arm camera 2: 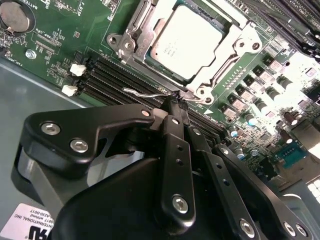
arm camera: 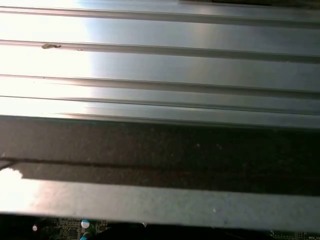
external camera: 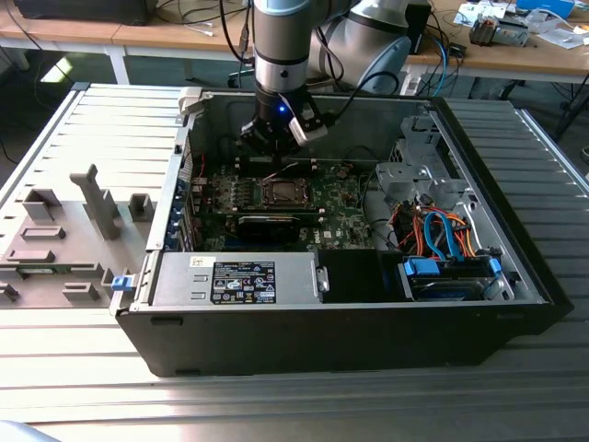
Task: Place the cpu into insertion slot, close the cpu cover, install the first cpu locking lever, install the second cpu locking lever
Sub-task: 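Install the first cpu locking lever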
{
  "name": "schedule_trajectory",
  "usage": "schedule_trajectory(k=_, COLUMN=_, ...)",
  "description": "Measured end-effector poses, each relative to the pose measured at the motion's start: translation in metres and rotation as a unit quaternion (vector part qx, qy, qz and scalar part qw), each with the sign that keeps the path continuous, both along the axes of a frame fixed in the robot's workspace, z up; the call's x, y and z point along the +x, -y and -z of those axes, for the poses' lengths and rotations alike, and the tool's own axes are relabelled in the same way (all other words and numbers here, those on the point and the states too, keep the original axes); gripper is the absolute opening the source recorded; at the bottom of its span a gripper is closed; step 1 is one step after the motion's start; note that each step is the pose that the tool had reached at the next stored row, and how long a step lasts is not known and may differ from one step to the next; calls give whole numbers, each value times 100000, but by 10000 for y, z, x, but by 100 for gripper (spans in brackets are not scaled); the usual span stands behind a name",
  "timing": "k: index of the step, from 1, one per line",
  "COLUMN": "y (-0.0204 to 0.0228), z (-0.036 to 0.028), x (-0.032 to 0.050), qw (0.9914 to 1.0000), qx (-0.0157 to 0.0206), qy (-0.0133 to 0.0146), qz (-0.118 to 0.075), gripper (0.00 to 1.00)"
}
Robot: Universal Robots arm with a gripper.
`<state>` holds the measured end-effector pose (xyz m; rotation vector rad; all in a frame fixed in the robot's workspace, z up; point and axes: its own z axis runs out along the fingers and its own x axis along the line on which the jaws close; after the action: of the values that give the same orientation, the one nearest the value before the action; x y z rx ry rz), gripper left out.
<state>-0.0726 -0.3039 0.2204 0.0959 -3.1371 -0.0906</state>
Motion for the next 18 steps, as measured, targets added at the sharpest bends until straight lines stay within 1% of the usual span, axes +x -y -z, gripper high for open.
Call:
schedule_trajectory(k=15, y=0, z=56, x=28, qw=100000, qx=-1, qy=-1, qz=2, gripper=11)
schedule_trajectory(k=18, y=0, z=76, x=42, qw=100000, qx=-6, qy=-6, qz=4, gripper=11)
